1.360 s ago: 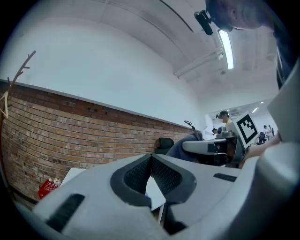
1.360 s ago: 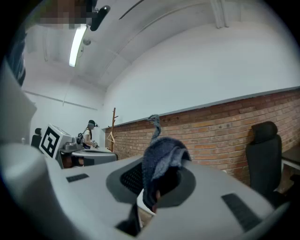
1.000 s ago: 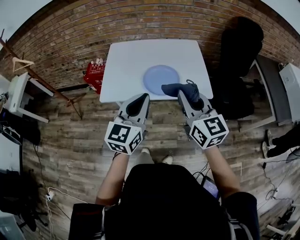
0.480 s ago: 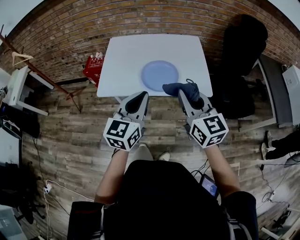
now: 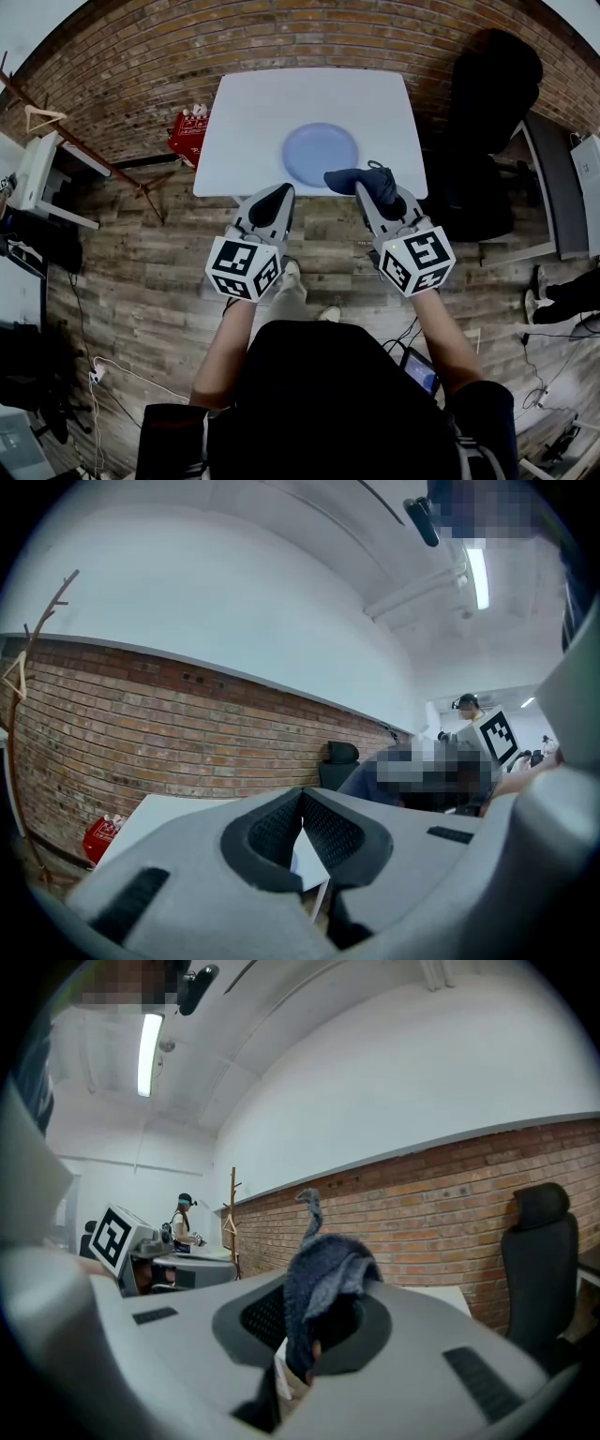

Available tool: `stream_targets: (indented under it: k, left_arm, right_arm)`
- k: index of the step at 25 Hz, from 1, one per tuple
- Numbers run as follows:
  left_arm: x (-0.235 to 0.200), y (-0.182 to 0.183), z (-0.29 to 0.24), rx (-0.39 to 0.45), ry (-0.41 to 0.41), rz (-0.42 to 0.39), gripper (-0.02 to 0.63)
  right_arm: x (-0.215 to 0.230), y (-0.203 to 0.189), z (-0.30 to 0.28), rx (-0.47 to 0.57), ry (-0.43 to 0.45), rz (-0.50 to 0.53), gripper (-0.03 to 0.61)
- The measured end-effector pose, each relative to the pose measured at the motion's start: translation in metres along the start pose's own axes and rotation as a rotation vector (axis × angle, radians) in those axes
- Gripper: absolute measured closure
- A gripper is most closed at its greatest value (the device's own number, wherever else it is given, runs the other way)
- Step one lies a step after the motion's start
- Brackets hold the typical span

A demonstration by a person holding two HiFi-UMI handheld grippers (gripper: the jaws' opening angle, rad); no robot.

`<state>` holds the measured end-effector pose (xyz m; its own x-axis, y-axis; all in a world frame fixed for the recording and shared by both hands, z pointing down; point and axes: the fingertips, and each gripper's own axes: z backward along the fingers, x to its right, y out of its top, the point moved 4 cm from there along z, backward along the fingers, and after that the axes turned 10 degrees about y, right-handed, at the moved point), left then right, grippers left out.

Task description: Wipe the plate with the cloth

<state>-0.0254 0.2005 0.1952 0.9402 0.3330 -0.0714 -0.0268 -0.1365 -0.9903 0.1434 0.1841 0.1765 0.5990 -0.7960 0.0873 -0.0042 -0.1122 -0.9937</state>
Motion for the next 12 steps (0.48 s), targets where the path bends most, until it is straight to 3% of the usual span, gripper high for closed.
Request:
stream_targets:
  k: [12]
  left_arm:
    - [-0.032, -0.001, -0.034, -0.022, 0.002, -0.004, 0.594]
  right_arm:
    - [0.026, -0.003, -0.041, -0.011, -0.002, -0.033, 0.537]
